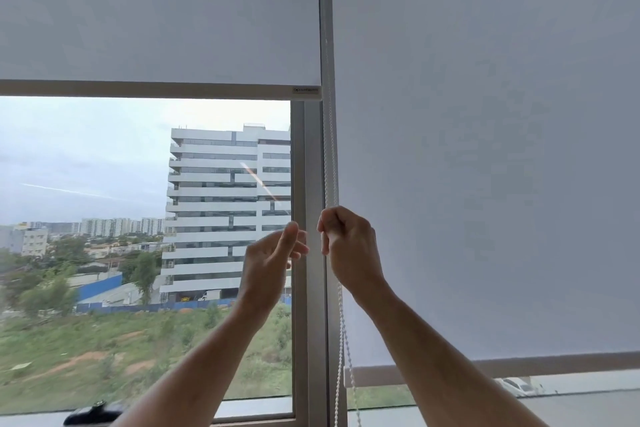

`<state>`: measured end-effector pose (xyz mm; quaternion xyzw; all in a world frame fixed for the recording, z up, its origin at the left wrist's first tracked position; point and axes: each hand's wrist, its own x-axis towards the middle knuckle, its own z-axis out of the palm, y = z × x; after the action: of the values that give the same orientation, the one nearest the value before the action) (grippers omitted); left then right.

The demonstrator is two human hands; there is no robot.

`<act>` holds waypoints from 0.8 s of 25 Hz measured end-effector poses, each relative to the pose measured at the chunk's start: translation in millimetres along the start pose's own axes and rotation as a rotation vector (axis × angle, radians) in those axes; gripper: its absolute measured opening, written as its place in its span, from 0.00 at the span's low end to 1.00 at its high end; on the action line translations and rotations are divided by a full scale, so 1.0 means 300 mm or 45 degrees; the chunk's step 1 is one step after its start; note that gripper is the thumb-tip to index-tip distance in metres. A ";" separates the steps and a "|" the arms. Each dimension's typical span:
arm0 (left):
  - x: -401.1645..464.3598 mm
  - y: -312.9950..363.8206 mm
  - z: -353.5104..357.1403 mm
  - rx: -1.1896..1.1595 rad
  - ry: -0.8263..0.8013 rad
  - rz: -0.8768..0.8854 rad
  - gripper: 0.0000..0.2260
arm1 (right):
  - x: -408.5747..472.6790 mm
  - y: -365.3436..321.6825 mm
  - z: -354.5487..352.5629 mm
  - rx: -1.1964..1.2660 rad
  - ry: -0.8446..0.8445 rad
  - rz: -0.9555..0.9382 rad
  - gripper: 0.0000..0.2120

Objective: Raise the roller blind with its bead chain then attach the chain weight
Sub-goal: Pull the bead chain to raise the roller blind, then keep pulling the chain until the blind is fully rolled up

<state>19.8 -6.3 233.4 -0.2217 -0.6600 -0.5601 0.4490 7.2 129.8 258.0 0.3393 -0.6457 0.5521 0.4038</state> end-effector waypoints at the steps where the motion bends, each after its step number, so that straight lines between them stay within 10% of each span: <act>1: 0.030 0.033 0.006 0.058 -0.019 0.022 0.22 | -0.012 0.008 0.001 0.005 -0.007 -0.002 0.14; 20: 0.148 0.202 0.090 0.145 -0.087 0.170 0.07 | -0.017 0.033 -0.103 0.346 -0.147 0.031 0.24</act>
<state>36.6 26.2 304.3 -0.2584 -0.6894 -0.4825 0.4746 5.3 161.9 250.9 0.4141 -0.5912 0.6189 0.3098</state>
